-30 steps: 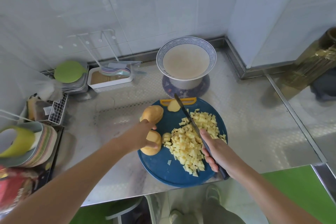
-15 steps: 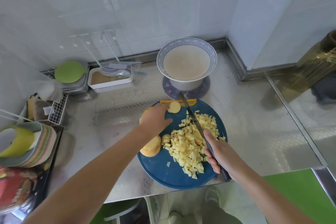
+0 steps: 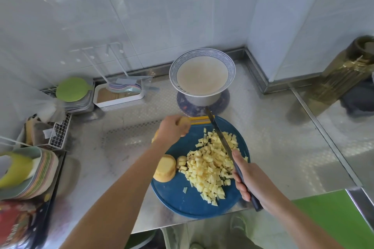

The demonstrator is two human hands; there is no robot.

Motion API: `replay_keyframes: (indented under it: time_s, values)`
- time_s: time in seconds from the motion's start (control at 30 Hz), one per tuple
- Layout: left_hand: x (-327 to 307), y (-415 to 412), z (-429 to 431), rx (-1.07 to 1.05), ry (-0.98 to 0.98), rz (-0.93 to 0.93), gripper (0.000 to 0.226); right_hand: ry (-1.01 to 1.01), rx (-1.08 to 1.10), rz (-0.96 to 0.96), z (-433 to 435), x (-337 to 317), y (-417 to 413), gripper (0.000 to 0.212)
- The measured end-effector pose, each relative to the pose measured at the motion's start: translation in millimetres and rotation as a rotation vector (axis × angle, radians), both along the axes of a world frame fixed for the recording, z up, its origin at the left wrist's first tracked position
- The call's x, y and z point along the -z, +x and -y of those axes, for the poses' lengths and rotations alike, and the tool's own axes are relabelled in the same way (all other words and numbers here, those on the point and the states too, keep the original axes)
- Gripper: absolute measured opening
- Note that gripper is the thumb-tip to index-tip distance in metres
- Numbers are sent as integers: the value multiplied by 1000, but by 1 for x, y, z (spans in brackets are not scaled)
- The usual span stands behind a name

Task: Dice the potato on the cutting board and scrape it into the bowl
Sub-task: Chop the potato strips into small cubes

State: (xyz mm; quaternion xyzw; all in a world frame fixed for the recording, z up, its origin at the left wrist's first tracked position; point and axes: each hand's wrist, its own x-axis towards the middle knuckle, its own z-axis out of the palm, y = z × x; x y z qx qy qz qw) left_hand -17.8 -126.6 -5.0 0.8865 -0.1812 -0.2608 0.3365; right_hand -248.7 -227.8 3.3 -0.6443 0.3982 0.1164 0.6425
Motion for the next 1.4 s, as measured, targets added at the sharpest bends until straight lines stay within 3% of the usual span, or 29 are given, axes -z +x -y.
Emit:
replay_keyframes:
  time_s: [0.07, 0.13, 0.27, 0.5, 0.7, 0.83, 1.0, 1.07, 1.17, 1.4]
  values:
    - [-2, 2, -26, -80, -44, -73, 17, -3, -18, 9, -3, 0, 0, 66]
    - [-2, -1, -55, -59, 43, 8, 19, -5, -45, 19, -7, -1, 2, 66]
    - [5, -22, -93, 29, 122, -16, 22, -14, -91, 42, -18, -2, 3, 67]
    - [19, -40, -112, 94, 182, 147, 30, -16, -137, 52, -30, -4, -1, 69]
    - [31, -49, -119, 190, 250, 117, 72, -32, -155, 55, -34, -8, -4, 68]
    - [30, -50, -111, 206, 286, 153, 66, -37, -166, 66, -37, -8, -5, 67]
    - [25, -46, -106, 310, 416, 107, 97, -36, -197, 63, -44, -8, -9, 67]
    - [24, -48, -105, 330, 450, 156, 93, -32, -212, 69, -48, -8, -11, 66]
    - [25, -54, -103, 272, 512, 182, 86, 4, -225, 62, -56, -7, -15, 67]
    - [31, -77, -102, -138, 544, 114, 83, 32, -294, -5, -90, 16, -24, 73]
